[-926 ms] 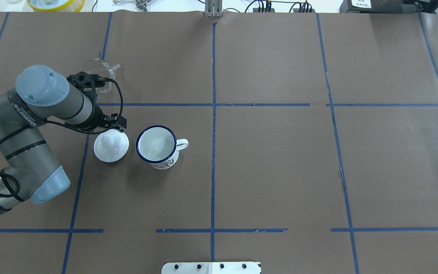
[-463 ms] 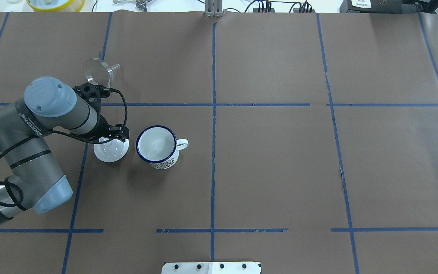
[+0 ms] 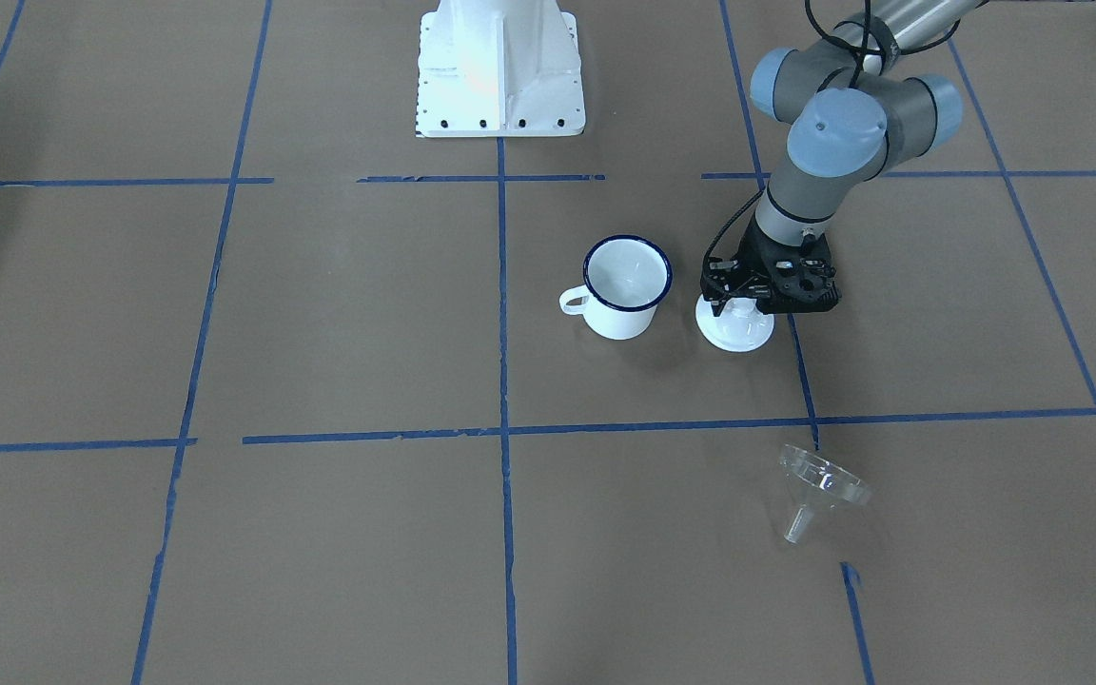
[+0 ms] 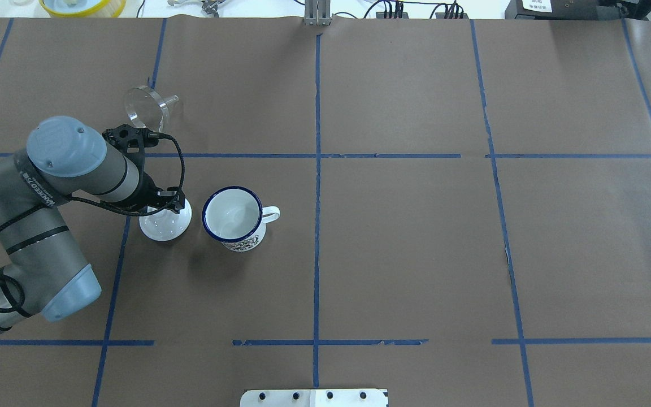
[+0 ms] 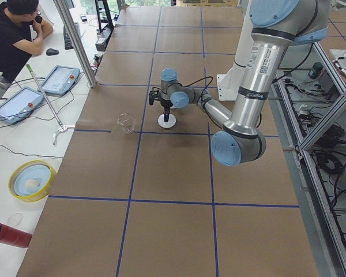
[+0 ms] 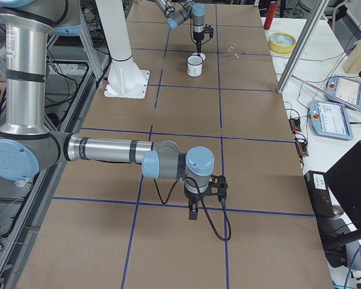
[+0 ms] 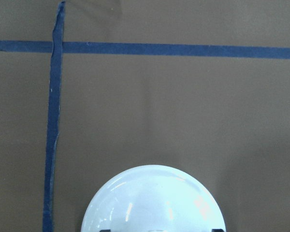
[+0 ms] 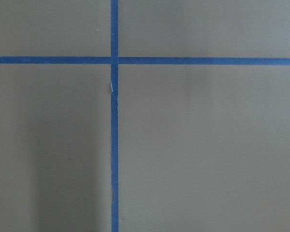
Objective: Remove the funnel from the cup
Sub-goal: 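Close the left gripper on the lid's knob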
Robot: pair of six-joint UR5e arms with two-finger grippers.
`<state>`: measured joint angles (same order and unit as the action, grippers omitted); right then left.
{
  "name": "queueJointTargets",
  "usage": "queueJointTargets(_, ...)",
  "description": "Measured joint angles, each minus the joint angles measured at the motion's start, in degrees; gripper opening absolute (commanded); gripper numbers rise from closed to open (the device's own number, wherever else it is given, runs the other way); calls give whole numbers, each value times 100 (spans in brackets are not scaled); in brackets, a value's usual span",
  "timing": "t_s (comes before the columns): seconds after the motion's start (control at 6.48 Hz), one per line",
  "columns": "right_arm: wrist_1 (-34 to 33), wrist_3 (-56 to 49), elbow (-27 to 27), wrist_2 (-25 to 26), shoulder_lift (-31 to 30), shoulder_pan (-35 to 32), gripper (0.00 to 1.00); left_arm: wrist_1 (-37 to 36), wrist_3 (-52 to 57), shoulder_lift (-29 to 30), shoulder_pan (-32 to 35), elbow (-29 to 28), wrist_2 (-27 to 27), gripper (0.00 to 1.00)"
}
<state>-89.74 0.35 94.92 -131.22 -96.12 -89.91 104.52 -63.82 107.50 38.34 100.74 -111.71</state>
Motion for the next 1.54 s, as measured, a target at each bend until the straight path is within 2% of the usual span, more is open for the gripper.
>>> queueJointTargets(0.46, 0, 0, 0, 0, 3, 0, 100, -19, 1, -18, -7, 15, 0, 59)
queueJointTargets(0.93, 0, 0, 0, 0, 0, 0, 100, -20, 1, -20, -3, 19, 0, 49)
queueJointTargets(1.08, 0, 0, 0, 0, 0, 0, 100, -20, 1, -22, -3, 20, 0, 42)
queueJointTargets(1.39, 0, 0, 0, 0, 1, 0, 100, -22, 1, -19, 6, 34, -1, 11)
queueJointTargets(1.54, 0, 0, 0, 0, 3, 0, 100, -26, 1, -19, 24, 44, 0, 0)
